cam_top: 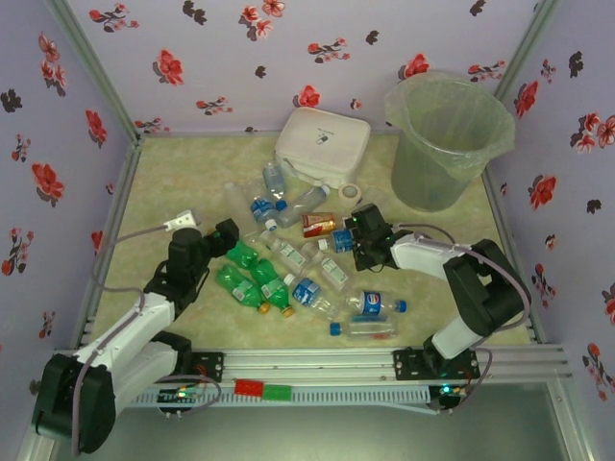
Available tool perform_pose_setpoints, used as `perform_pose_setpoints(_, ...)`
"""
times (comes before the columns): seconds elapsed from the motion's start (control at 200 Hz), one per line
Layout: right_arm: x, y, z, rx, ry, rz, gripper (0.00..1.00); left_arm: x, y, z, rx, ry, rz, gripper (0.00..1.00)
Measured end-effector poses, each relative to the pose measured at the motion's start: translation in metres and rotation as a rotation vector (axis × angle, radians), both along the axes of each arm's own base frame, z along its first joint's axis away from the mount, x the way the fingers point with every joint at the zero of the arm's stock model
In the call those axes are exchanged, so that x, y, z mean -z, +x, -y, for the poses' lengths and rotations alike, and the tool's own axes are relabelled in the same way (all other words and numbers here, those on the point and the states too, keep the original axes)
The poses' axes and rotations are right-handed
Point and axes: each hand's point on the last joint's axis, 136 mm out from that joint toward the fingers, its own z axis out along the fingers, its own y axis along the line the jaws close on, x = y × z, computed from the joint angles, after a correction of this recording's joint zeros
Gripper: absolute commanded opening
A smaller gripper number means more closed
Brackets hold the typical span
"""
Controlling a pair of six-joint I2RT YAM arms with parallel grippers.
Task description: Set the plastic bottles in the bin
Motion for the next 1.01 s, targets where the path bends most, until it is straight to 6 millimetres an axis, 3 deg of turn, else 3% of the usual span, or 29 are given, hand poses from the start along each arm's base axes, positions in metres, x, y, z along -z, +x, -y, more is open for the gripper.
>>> perform_pose_setpoints(0.405,0.004,-0.006,0.005,-0.018,-0.039,-0.007,0.62,-0.003,0.0,-0.003,-0.015,-0.008,0.008,1.0)
perform_pose_setpoints(0.645,-0.011,0.015,0.026,-0.014,-0.1,0.089,0.54,-0.003,0.0,-0.003,-0.017,-0.015,0.008,1.0)
perform_pose_setpoints(0.84,-0.065,0.033,0.042,-0.088,-0.168,0.257,0.5,-0.003,0.0,-0.001,-0.004,-0.02,0.006,1.0)
perform_pose_setpoints(0.915,-0.1,0.043,0.044,-0.134,-0.215,0.345,0.48,-0.003,-0.001,0.002,0.012,-0.027,0.003,1.0)
perform_pose_setpoints(1.005,-0.156,0.055,0.043,-0.204,-0.289,0.479,0.47,-0.002,0.0,0.008,0.038,-0.037,-0.005,1.0)
